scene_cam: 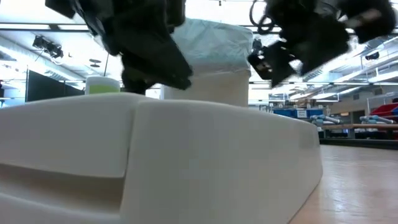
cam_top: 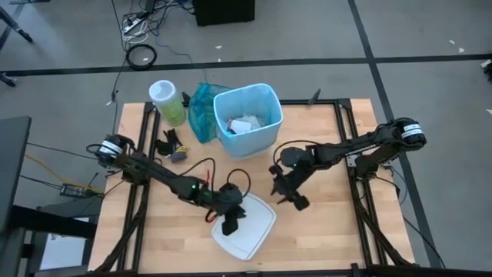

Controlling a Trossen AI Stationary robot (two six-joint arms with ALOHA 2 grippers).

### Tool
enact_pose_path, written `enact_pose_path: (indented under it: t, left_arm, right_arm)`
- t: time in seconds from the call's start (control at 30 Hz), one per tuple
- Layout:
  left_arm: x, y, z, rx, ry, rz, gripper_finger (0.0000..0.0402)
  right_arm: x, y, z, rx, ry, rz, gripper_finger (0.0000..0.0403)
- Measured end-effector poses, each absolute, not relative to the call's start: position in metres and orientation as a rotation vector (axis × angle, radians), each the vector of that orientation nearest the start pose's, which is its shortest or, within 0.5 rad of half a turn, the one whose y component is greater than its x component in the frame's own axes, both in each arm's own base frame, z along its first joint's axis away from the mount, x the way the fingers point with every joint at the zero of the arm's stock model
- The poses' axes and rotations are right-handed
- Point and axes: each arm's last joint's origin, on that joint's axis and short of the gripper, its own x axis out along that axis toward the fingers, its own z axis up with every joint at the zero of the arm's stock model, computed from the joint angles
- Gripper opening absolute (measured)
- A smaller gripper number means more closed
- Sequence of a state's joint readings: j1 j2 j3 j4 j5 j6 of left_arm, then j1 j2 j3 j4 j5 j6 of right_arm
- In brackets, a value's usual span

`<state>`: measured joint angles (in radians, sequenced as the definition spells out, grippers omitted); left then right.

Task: Place trash/remove bag and relplace
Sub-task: Put the white trash lid on the white trash bin

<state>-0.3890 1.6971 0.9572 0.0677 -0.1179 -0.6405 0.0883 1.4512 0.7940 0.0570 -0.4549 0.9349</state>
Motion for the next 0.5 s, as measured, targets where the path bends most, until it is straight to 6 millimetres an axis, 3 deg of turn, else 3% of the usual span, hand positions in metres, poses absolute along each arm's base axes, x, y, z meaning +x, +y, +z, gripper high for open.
enact_pose_path:
  t: [0.17, 0.3, 0.5]
  left_arm:
    - [0.314, -0.125, 0.217, -0.481, 0.658, -0.084, 0.0089]
    - [0.293, -0.129, 0.247, -0.522, 0.666, -0.155, 0.0088]
    - [0.26, -0.143, 0.274, -0.501, 0.837, -0.134, 0.0061]
  right_arm:
    - [0.283, 0.039, 0.201, 0.755, 0.957, 0.292, 0.0173]
    - [0.282, 0.039, 0.208, 0.518, 0.998, 0.302, 0.0173]
    - [0.286, 0.034, 0.219, 0.257, 0.976, 0.229, 0.0173]
